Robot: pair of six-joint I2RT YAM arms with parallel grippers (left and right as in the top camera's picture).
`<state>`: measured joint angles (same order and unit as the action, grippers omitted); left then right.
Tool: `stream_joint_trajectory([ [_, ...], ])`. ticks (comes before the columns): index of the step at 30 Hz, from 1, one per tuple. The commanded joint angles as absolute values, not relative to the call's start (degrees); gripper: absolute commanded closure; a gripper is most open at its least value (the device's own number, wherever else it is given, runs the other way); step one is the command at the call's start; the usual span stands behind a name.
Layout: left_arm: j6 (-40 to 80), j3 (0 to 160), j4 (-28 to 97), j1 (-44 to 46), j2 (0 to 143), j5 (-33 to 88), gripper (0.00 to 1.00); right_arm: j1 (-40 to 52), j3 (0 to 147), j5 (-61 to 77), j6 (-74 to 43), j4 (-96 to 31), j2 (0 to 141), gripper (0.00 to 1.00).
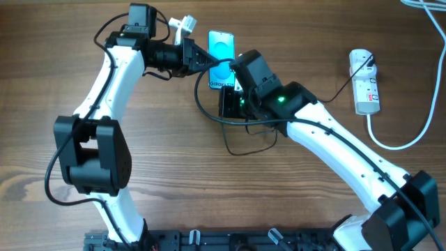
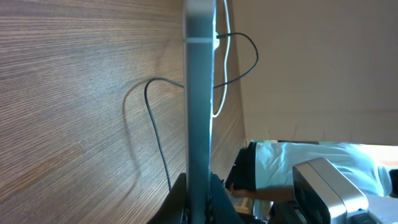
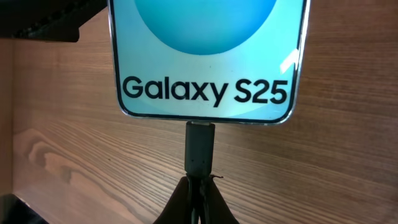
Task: Plug charger to phone and switch on socket
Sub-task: 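Open the right gripper to release the inserted plug, then lower the phone flat onto the table with the left gripper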
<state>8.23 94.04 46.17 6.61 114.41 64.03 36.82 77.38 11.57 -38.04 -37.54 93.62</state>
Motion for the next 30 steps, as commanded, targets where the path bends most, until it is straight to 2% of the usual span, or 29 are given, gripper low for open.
stream_joint_trajectory([
  [1, 8.08, 94.17, 47.57, 7.73, 112.20, 69.21, 0.96, 35.11, 78.74, 8.58, -35.27, -34.57, 93.12, 0.95],
  [10, 8.10, 94.17, 47.59, 7.73, 112.20, 70.91, 0.96, 35.11, 78.74, 8.71, -34.63, -34.15, 93.12, 0.92],
  [13, 8.10, 94.17, 47.59, 7.73, 112.20, 70.87, 0.96, 35.11, 78.74, 10.17, -34.46, -34.13, 93.12, 0.77],
  [15, 8.10, 94.17, 47.59, 7.73, 112.20, 70.89, 0.96, 35.11, 78.74, 10.39, -34.46, -34.17, 93.12, 0.74],
  [17, 8.10, 94.17, 47.59, 7.73, 112.20, 70.89, 0.96, 35.11, 78.74, 10.39, -34.46, -34.37, 93.12, 0.59],
  [18, 8.12, 94.17, 47.59, 7.73, 112.20, 70.89, 0.96, 35.11, 78.74, 10.39, -34.46, -34.57, 93.12, 0.46],
  [20, 8.10, 94.17, 47.59, 7.73, 112.20, 70.85, 0.96, 35.11, 78.74, 10.41, -34.44, -34.85, 93.12, 0.29],
  [24, 8.12, 94.17, 47.59, 7.73, 112.20, 69.80, 0.96, 35.11, 78.74, 10.61, -34.44, -35.53, 93.12, 0.00],
  [30, 8.12, 94.17, 47.57, 7.70, 112.20, 68.34, 0.96, 35.11, 78.74, 10.59, -34.50, -36.42, 93.12, 0.00],
])
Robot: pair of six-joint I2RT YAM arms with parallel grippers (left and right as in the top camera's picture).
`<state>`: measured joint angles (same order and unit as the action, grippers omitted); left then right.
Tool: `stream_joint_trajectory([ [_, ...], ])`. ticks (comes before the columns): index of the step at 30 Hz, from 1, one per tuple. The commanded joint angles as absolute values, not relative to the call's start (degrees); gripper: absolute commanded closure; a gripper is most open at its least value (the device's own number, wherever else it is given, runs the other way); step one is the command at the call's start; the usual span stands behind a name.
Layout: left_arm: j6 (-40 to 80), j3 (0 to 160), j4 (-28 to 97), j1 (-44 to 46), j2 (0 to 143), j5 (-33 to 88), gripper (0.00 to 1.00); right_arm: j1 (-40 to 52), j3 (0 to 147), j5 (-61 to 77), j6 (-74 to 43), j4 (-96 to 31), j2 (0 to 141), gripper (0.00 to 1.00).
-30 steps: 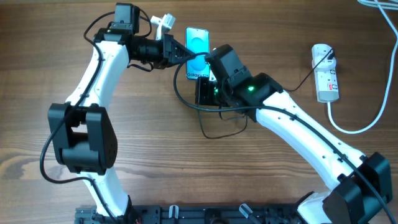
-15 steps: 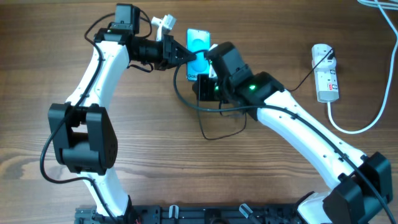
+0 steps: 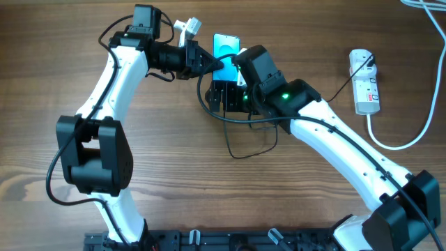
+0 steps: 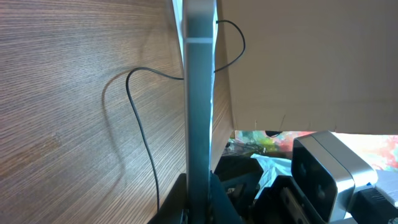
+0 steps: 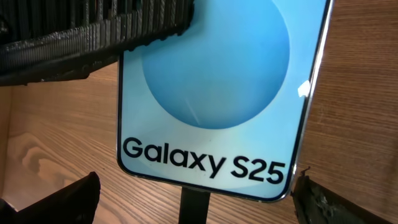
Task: Plug charger to phone and switch on socket
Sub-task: 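Lower the phone flat onto the table with the left gripper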
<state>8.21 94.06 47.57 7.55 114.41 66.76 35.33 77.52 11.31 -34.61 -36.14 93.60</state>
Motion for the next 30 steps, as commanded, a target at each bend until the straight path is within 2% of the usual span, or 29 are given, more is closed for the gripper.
stream_joint_trajectory([
  [1, 8.14, 94.17, 47.59, 7.73, 112.20, 67.59, 0.96, 35.11, 78.74, 10.59, -34.48, -36.60, 93.12, 0.00],
  [13, 8.14, 93.84, 50.70, 7.73, 113.10, 44.93, 0.96, 35.11, 78.74, 10.57, -35.64, -41.63, 93.10, 0.00],
  [30, 8.14, 89.89, 47.75, 12.27, 124.77, 43.35, 0.95, 35.11, 78.63, 13.26, -39.64, -48.56, 93.17, 0.00],
])
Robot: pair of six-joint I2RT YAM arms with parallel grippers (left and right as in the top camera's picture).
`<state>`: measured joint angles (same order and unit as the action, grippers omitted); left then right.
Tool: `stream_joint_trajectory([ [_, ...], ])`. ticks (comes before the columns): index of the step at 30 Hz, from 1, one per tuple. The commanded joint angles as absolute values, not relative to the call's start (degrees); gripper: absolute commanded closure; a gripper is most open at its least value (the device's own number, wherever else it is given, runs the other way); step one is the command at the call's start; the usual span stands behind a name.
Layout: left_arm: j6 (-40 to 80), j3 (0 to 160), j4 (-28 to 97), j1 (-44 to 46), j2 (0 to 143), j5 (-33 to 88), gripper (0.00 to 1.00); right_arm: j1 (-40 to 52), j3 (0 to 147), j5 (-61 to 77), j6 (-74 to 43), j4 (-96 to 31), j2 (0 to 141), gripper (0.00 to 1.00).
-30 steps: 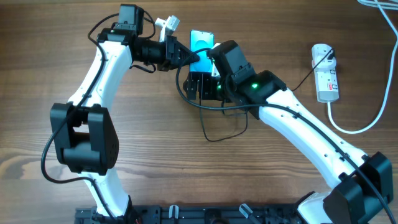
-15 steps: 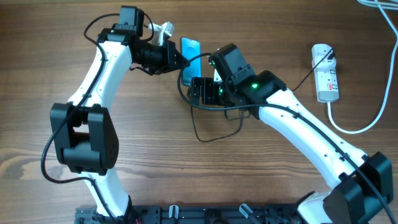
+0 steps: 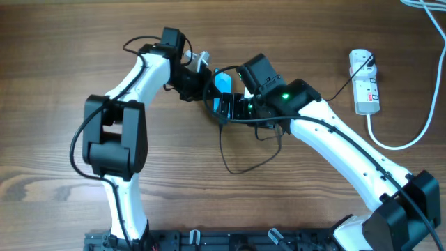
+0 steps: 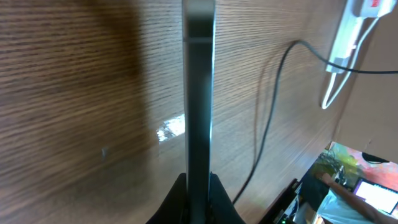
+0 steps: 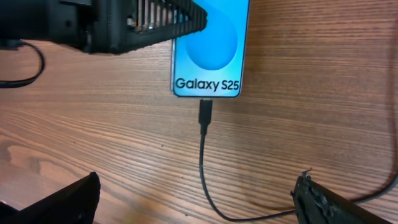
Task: Plug charger to phone and switch on socket
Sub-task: 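Lower the phone flat onto the table with the left gripper, then open the left gripper and lift both arms away from the phone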
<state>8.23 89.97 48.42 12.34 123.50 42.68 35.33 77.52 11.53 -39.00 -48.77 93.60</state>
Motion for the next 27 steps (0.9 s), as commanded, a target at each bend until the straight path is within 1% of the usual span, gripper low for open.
stream_joint_trajectory([
  [1, 8.14, 89.89, 47.48, 12.27, 125.36, 43.35, 0.95, 35.11, 78.63, 13.45, -39.62, -48.49, 93.17, 0.00],
  [4, 8.14, 89.89, 46.85, 12.27, 126.43, 41.45, 0.93, 35.11, 78.63, 13.43, -39.62, -48.51, 93.21, 0.00],
  [7, 8.16, 89.89, 46.98, 12.27, 126.50, 36.27, 0.91, 35.11, 78.63, 13.41, -39.62, -48.71, 93.21, 0.00],
  [9, 8.16, 89.89, 47.13, 12.27, 126.50, 34.83, 0.87, 35.11, 78.63, 13.41, -39.64, -48.69, 93.21, 0.00],
  [11, 8.16, 89.89, 47.33, 12.27, 126.50, 33.67, 0.85, 35.11, 78.63, 13.39, -39.64, -48.69, 93.21, 0.00],
  [12, 8.16, 89.89, 47.40, 12.27, 126.50, 32.84, 0.83, 35.11, 78.63, 13.39, -39.64, -48.71, 93.21, 0.00],
  [13, 8.14, 89.89, 47.53, 12.27, 126.52, 32.01, 0.77, 35.11, 78.63, 13.39, -39.64, -48.71, 93.21, 0.00],
  [16, 8.14, 89.89, 47.79, 12.27, 126.50, 30.39, 0.74, 35.11, 78.63, 13.43, -39.66, -48.93, 93.21, 0.00],
  [18, 8.16, 89.89, 48.29, 12.27, 126.50, 29.36, 0.61, 35.11, 78.63, 13.41, -39.64, -49.21, 93.21, 0.00],
  [20, 8.16, 89.89, 48.90, 12.27, 126.50, 27.66, 0.57, 35.11, 78.63, 13.39, -39.62, -49.80, 93.21, 0.00],
  [22, 8.19, 89.89, 49.60, 12.27, 126.50, 25.58, 0.49, 35.11, 78.63, 12.93, -39.62, -50.30, 93.21, 0.00],
  [23, 8.21, 89.89, 50.04, 12.27, 126.50, 24.75, 0.43, 35.11, 78.63, 12.01, -39.62, -51.13, 93.21, 0.00],
  [25, 8.84, 89.89, 50.87, 12.27, 126.50, 23.18, 0.35, 35.11, 78.65, 10.31, -39.66, -52.25, 93.21, 0.00],
  [27, 10.83, 89.95, 52.01, 11.86, 125.78, 21.65, 0.22, 34.41, 78.76, 8.16, -39.64, -53.93, 93.10, 0.00],
])
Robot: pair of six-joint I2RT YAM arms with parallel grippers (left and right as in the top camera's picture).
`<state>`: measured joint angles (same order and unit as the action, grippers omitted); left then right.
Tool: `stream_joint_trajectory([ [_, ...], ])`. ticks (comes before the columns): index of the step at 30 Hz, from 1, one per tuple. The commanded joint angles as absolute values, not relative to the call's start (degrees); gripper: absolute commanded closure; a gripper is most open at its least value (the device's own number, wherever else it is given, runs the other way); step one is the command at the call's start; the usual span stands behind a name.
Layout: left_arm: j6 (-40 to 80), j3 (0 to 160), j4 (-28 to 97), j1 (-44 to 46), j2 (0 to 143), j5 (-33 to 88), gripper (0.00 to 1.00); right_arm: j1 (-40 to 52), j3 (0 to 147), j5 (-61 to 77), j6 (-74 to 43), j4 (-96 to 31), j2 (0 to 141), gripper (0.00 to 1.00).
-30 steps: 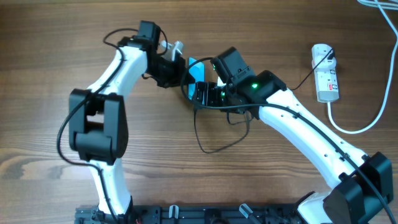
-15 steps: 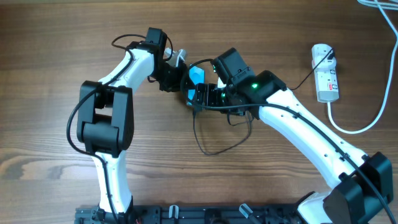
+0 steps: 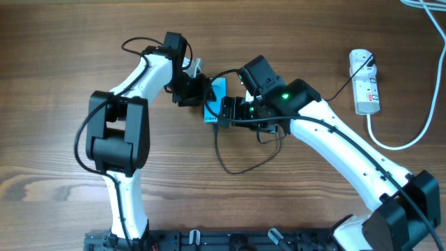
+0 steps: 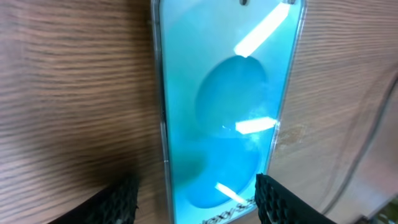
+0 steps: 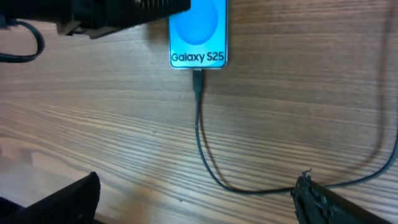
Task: Plug charger to phone and switch on socket
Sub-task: 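Open the left gripper and lift both arms away from the phone, then move the right gripper over the white power strip's switch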
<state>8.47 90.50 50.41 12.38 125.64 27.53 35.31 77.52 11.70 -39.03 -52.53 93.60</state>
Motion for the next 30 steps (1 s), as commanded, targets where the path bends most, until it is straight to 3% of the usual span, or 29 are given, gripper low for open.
stream_joint_trajectory([
  [1, 11.31, 90.04, 52.31, 11.55, 125.08, 21.58, 0.18, 33.67, 78.87, 7.73, -39.62, -54.81, 92.95, 0.00],
  [4, 13.17, 90.35, 52.86, 9.52, 119.09, 21.56, 0.12, 27.68, 80.09, 3.64, -39.64, -59.59, 92.73, 0.00],
  [6, 13.15, 90.45, 52.97, 7.73, 111.50, 20.95, 0.00, 20.95, 80.47, -1.74, -39.09, -61.54, 92.73, 0.00],
  [12, 13.10, 90.43, 51.94, 5.69, 93.32, 12.67, 0.00, 4.89, 80.44, -12.25, -39.00, -58.37, 92.79, 0.00],
  [20, 13.08, 90.43, 51.96, 5.72, 87.44, 11.66, 0.00, -11.40, 80.14, -19.94, -39.00, -50.11, 94.78, 0.00],
  [30, 13.08, 90.43, 51.96, 5.72, 87.44, 11.66, 0.00, -18.70, 80.14, -20.51, -34.17, -43.77, 100.36, 0.00],
])
